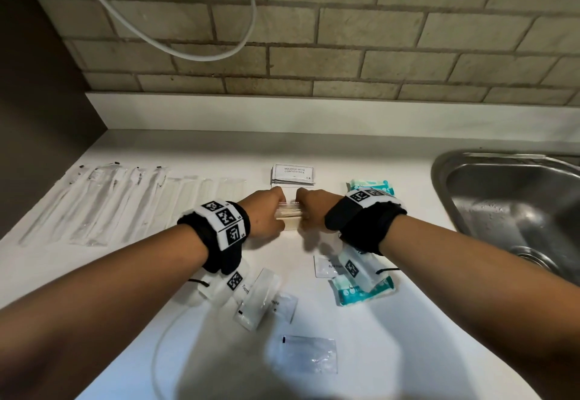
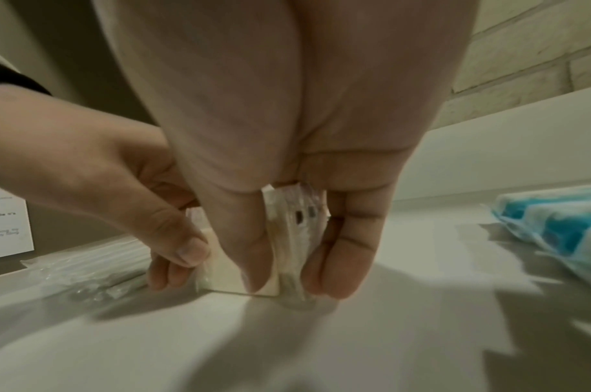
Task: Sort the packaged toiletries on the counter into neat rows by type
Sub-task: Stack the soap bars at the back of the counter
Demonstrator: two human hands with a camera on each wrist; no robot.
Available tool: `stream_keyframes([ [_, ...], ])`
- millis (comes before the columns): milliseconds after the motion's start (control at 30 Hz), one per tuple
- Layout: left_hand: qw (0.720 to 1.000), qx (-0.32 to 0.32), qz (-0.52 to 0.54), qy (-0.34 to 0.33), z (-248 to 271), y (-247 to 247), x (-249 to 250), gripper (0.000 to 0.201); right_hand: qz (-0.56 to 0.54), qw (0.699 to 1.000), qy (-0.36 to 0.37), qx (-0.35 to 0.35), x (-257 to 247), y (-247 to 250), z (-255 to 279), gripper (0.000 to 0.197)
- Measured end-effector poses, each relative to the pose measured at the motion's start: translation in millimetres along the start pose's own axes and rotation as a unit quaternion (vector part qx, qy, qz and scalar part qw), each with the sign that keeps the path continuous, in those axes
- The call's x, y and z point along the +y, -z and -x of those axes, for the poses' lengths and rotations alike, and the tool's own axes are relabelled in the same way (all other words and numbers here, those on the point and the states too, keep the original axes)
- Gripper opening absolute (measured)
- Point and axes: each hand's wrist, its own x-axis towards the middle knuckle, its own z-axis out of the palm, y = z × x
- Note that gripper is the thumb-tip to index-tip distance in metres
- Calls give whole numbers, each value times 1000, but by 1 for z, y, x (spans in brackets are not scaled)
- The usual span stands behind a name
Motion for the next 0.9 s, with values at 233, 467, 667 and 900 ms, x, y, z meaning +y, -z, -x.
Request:
stream_keyframes([
  [233, 998, -7, 55, 27, -6, 1, -9, 39, -108, 993, -18, -41, 12, 8, -4, 43],
  [467, 988, -27, 134, 68, -19, 11, -16, 33, -178, 981, -62, -39, 19, 17, -15, 30],
  [667, 980, -19, 155, 124, -31, 12, -17, 51, -187, 975, -114, -41, 22, 17, -28, 27],
  [900, 957, -2, 244, 154, -48, 5, -22, 53, -233, 963, -132, -20, 26, 12, -34, 27],
])
